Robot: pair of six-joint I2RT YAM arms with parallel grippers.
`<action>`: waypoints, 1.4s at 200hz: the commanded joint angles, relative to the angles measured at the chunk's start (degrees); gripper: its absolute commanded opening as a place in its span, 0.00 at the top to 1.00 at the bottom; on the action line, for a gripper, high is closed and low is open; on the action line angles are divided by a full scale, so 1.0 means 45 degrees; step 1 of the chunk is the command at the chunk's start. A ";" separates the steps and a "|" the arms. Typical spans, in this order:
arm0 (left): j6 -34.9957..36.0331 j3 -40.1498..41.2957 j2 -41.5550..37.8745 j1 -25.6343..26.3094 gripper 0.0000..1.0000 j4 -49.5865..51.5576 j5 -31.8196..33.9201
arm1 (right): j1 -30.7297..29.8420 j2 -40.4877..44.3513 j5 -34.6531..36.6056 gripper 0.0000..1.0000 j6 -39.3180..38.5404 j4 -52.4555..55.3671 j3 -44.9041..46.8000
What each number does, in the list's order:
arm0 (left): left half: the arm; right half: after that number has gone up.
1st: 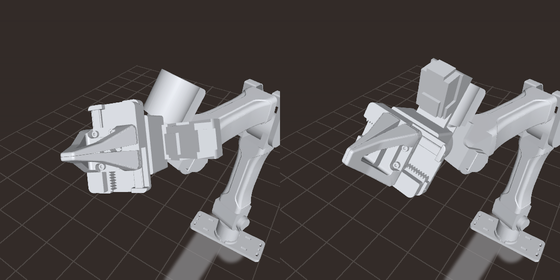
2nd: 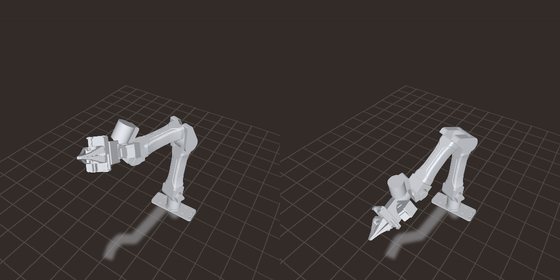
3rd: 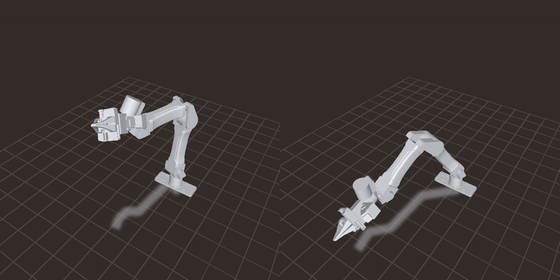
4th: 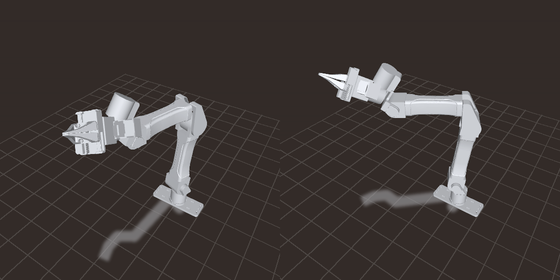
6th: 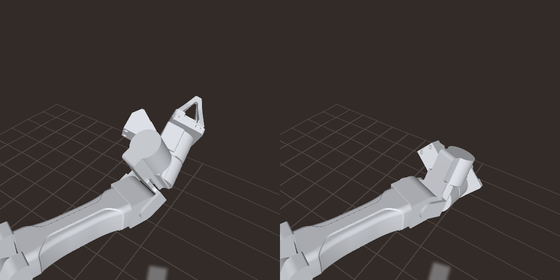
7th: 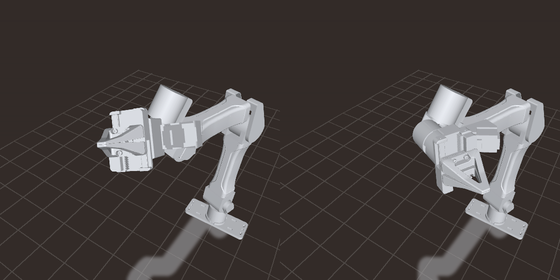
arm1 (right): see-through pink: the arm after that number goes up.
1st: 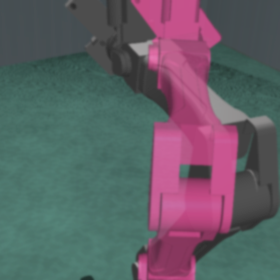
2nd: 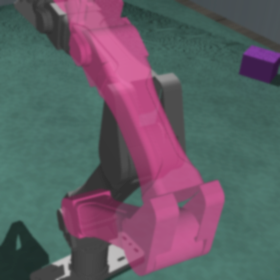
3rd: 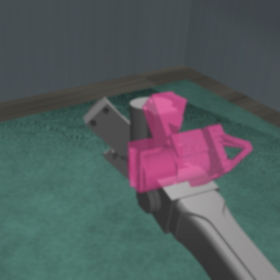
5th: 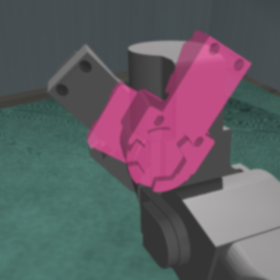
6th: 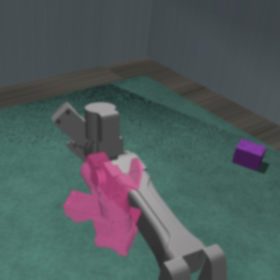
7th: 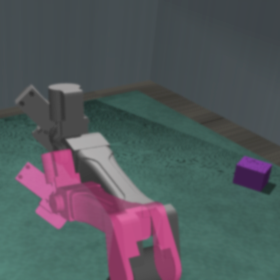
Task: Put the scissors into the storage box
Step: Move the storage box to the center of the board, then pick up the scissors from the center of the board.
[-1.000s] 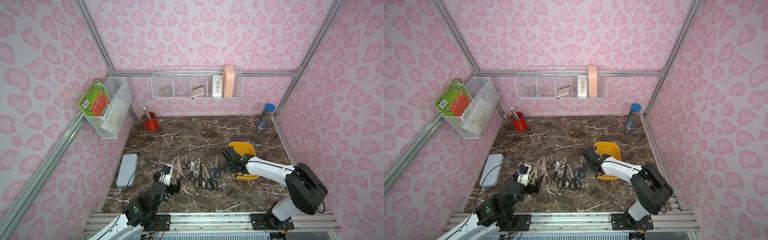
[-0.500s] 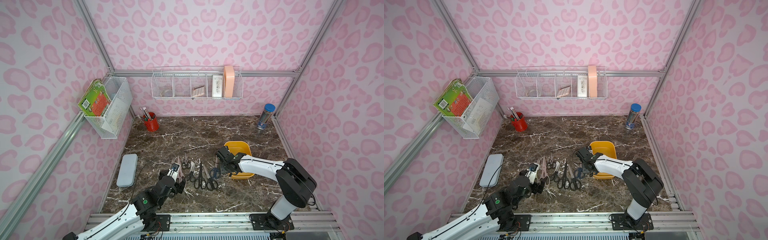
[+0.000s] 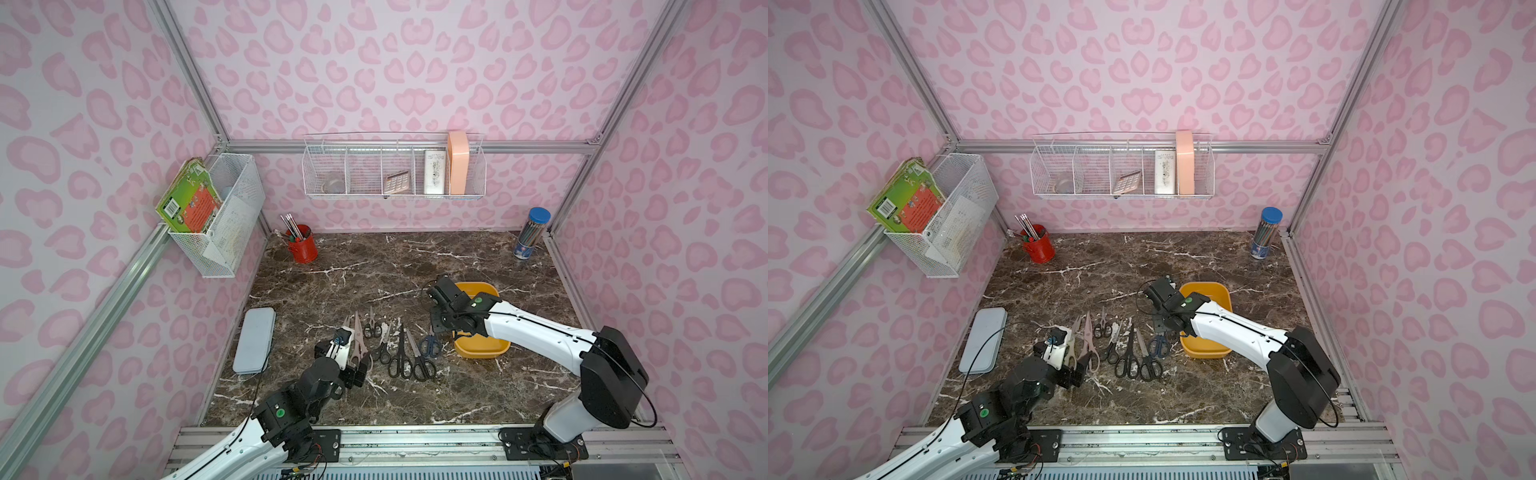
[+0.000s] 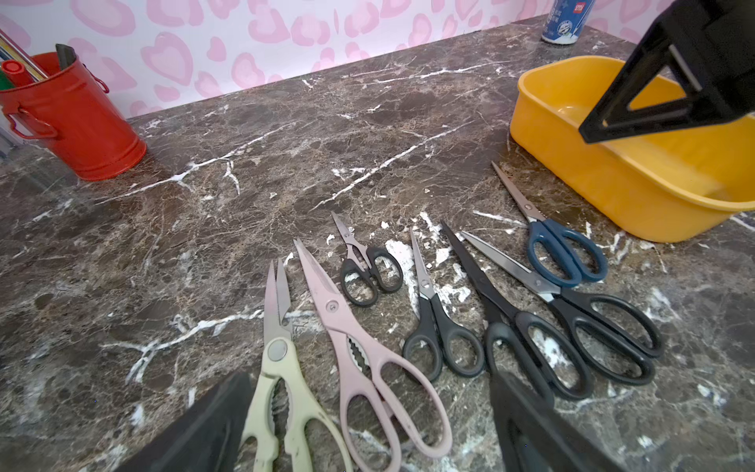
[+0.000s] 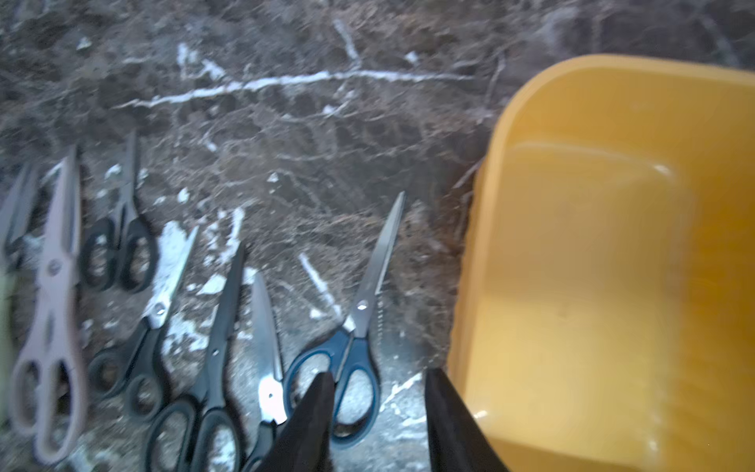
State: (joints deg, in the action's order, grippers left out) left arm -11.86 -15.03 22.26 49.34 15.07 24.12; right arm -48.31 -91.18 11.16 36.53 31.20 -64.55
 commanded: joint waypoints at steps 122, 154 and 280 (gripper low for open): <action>0.0739 0.0087 0.0460 -0.0028 0.04 -0.0528 -0.1444 | -0.0259 -0.2797 -0.2605 0.65 0.0792 0.0675 -0.0341; 0.0936 0.0116 0.0426 -0.0005 0.04 -0.0604 -0.1932 | -0.0235 -0.2928 -0.2554 0.65 0.0886 0.0739 -0.0212; 0.0682 0.0368 -0.1385 0.0006 0.02 0.0213 -0.1336 | -0.0056 -0.4602 -0.1463 1.00 -0.0147 0.1117 -0.1207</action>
State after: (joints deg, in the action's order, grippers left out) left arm -8.62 -13.34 16.10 49.36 15.14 17.19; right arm -48.95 -109.14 2.20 38.54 33.82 -68.73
